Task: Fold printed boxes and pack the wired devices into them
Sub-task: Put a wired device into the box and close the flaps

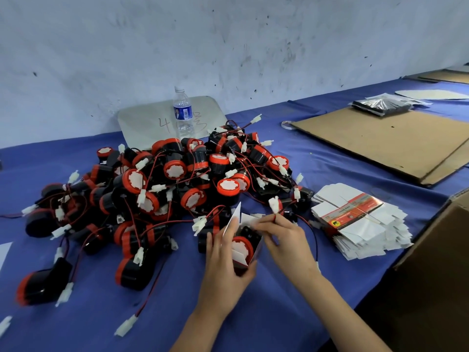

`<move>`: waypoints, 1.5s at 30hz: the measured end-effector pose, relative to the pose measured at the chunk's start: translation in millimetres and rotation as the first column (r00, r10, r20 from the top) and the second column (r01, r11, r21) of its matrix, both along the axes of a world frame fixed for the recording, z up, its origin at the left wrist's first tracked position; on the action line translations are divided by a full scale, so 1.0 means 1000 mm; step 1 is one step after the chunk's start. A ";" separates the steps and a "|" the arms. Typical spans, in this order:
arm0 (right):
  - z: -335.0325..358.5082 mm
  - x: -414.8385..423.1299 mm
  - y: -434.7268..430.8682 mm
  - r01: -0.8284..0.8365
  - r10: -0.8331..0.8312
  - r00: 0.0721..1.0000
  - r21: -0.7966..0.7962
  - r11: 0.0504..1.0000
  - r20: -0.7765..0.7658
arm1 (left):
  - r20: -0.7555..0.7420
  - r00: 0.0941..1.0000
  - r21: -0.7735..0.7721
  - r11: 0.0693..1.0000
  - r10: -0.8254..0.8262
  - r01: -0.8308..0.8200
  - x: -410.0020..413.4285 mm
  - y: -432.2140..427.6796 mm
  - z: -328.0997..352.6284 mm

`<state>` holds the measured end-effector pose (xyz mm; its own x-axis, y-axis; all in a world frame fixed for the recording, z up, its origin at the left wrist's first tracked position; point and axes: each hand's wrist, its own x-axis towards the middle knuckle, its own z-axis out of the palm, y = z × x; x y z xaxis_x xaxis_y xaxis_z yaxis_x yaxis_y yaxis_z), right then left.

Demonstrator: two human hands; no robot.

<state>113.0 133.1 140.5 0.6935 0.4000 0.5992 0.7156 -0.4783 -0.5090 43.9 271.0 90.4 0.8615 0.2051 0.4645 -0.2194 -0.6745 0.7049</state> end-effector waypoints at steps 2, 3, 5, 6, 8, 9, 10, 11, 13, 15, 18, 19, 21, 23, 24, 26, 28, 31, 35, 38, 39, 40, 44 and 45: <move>0.003 -0.002 0.000 -0.003 0.013 0.997 -0.124 0.992 0.079 | 0.031 1.000 0.001 1.000 0.006 -0.006 0.000 0.000 0.000; 0.005 -0.004 0.002 -0.009 0.030 0.994 -0.196 0.981 0.104 | 0.041 0.999 0.006 1.000 0.015 -0.015 0.000 0.000 0.000; 0.008 -0.004 0.008 -0.052 0.073 0.996 -0.351 0.935 0.046 | 0.055 0.997 0.029 0.998 0.054 -0.055 0.001 -0.002 -0.001; 0.008 -0.004 0.010 -0.076 0.082 0.997 -0.413 0.907 -0.002 | 0.072 0.995 0.042 0.996 0.073 -0.076 0.000 -0.003 -0.002; 0.009 0.000 0.010 -0.111 0.082 0.993 -0.455 0.884 -0.082 | 0.064 0.995 0.041 0.996 0.071 -0.074 -0.001 -0.004 0.000; 0.010 0.001 0.011 -0.124 0.087 0.991 -0.457 0.881 -0.101 | 0.027 0.998 0.032 0.998 0.058 -0.059 -0.001 -0.004 0.001; 0.013 0.002 0.013 -0.136 0.097 0.990 -0.463 0.876 -0.107 | -0.015 0.999 0.027 0.999 0.043 -0.042 -0.002 -0.004 0.003; 0.013 0.002 0.015 -0.154 0.111 0.987 -0.500 0.852 -0.115 | -0.048 0.998 0.026 0.999 0.030 -0.029 -0.003 -0.003 0.003; 0.014 0.004 0.020 -0.190 0.138 0.982 -0.609 0.771 -0.131 | -0.067 0.998 0.023 1.000 0.018 -0.016 -0.004 -0.003 0.005; 0.017 0.008 0.024 -0.202 0.126 0.979 -0.683 0.702 -0.160 | -0.048 0.999 0.020 1.000 0.022 -0.021 -0.004 -0.004 0.007; 0.017 0.012 0.029 -0.201 0.139 0.980 -0.701 0.684 -0.145 | -0.017 0.999 0.024 0.999 0.028 -0.028 -0.003 -0.005 0.008; 0.014 0.011 0.029 -0.212 0.156 0.977 -0.653 0.727 -0.144 | -0.001 1.000 0.019 0.999 0.027 -0.027 -0.003 -0.005 0.008; 0.007 0.005 0.024 -0.223 0.184 0.974 -0.410 0.885 -0.131 | 0.039 0.999 0.010 0.999 0.031 -0.032 -0.003 -0.005 0.006; 0.000 -0.005 0.012 -0.121 0.121 0.993 -0.026 0.992 0.008 | 0.048 0.998 0.020 0.999 0.044 -0.045 -0.004 -0.005 0.005; -0.004 -0.009 0.006 -0.060 0.055 0.998 0.157 0.986 0.036 | 0.040 0.998 0.023 0.998 0.050 -0.051 -0.004 -0.005 0.004; -0.010 -0.016 -0.002 0.001 0.041 0.994 0.394 0.919 -0.100 | 0.017 0.998 0.040 0.997 0.066 -0.066 -0.003 -0.004 0.003; -0.009 -0.020 -0.002 0.043 0.082 0.966 0.468 0.883 -0.244 | -0.011 0.997 0.058 0.996 0.073 -0.072 -0.003 -0.004 0.003; -0.001 -0.011 0.001 0.122 0.071 0.927 0.476 0.871 -0.368 | -0.023 0.998 0.064 0.996 0.064 -0.062 -0.004 -0.004 0.003; 0.018 0.020 0.008 0.227 0.070 0.789 0.395 0.890 -0.611 | -0.011 0.998 0.054 0.997 0.058 -0.057 -0.004 -0.004 0.004; 0.029 0.032 0.015 0.125 0.131 0.816 0.393 0.911 -0.564 | -0.010 0.999 0.040 0.998 0.045 -0.044 -0.004 -0.003 0.003; 0.030 0.032 0.015 0.096 0.143 0.847 0.412 0.906 -0.512 | -0.012 0.999 0.038 0.998 0.041 -0.041 -0.005 -0.003 0.003; 0.031 0.031 0.015 0.069 0.162 0.872 0.443 0.894 -0.463 | -0.011 0.999 0.040 0.998 0.042 -0.042 -0.005 -0.003 0.003; 0.015 0.018 0.009 0.005 0.165 0.946 0.520 0.854 -0.279 | 0.000 0.999 0.052 0.998 0.047 -0.047 -0.003 -0.004 0.002; 0.008 0.014 0.008 0.005 0.165 0.949 0.537 0.843 -0.268 | 0.002 0.999 0.052 0.998 0.045 -0.045 -0.003 -0.004 0.002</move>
